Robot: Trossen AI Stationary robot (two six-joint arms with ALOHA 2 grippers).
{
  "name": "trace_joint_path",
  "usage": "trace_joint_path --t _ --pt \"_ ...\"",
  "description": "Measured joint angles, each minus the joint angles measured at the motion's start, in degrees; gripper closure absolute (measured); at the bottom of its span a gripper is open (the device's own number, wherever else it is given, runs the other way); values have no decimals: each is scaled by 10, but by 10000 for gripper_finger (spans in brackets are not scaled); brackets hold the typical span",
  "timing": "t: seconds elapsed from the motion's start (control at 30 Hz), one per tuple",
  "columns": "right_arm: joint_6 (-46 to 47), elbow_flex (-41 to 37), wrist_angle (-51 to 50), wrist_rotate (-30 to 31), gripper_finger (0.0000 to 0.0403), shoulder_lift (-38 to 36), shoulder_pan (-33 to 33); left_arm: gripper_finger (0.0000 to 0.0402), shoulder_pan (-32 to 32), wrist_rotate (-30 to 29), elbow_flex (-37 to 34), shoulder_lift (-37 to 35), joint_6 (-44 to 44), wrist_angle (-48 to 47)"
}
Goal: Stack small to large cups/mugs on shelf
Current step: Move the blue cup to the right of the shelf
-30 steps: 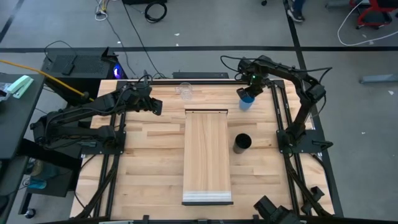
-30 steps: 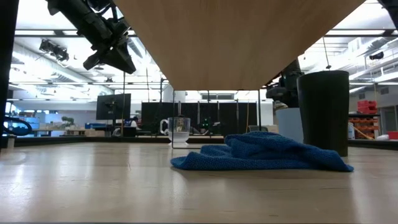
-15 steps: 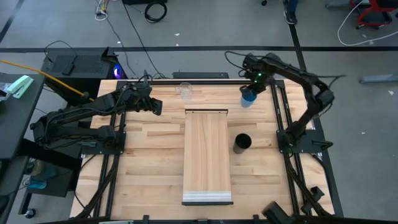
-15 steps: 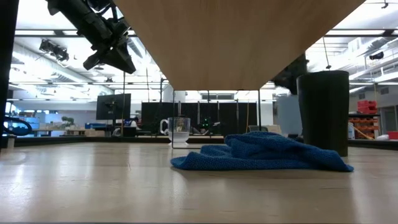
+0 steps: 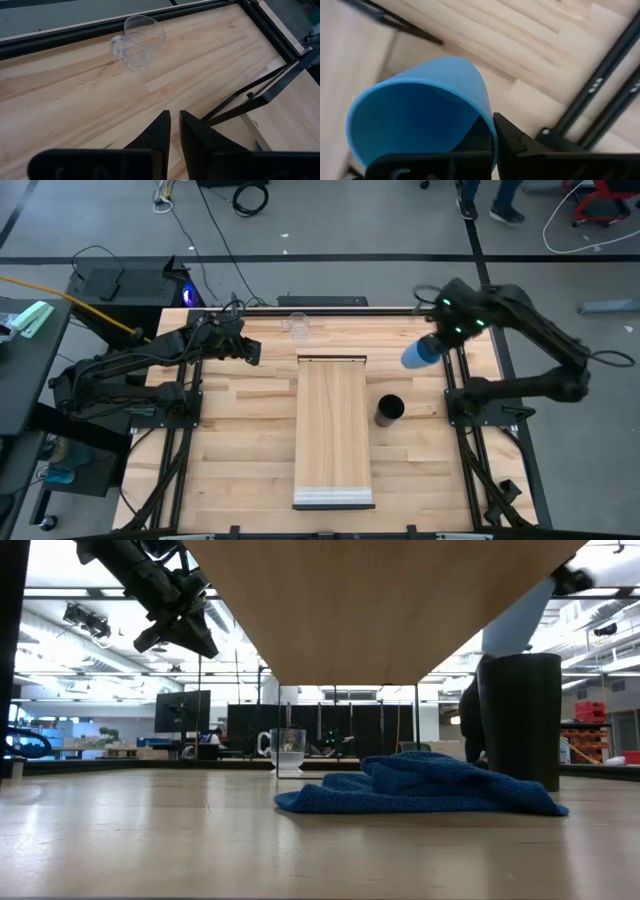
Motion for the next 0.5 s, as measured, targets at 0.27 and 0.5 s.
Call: trace_joint_path --t 0.27,0.5 --pt "217 0 -1 -37 400 -76 247 353 0 0 0 0 -5 0" --pt "376 -25 0 -43 400 -37 506 358 0 0 0 0 -14 0"
